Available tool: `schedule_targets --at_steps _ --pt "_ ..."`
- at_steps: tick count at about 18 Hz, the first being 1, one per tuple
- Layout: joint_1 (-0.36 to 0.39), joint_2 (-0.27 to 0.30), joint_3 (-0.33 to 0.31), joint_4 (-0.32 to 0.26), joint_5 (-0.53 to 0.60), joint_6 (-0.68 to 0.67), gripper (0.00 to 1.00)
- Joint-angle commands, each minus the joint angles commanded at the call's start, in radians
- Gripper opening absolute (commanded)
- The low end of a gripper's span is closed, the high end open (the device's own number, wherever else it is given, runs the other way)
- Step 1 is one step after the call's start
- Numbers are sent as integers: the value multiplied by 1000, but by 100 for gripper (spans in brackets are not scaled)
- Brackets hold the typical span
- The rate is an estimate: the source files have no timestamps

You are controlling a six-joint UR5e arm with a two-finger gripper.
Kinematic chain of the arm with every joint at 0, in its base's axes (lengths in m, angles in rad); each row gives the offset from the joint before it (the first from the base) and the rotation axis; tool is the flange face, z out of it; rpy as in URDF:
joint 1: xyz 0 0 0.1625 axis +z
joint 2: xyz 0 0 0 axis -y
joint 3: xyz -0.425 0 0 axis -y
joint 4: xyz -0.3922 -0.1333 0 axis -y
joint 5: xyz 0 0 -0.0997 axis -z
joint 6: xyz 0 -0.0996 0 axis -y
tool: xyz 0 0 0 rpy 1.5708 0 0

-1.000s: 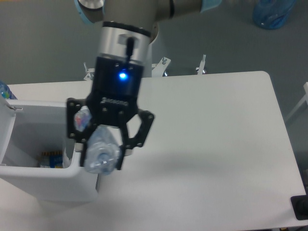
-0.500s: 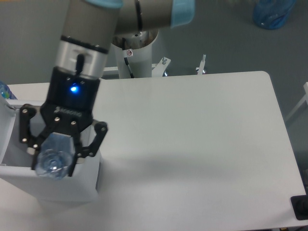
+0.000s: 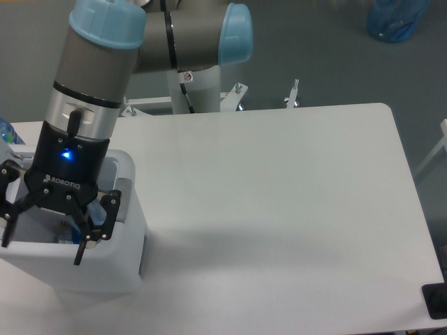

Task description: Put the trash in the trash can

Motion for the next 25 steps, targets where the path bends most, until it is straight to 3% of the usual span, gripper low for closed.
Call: schedule_targets --at_steps 8,13,16,19,22,25 --pt "113 26 46 -3 40 37 100" --pt "178 44 46 -17 208 285 100" --pt "202 61 48 -95 232 420 100" --pt "206 86 34 -184 388 578 100" --pt "207 120 0 -271 446 722 100" --pt "216 141 -18 -302 454 755 100"
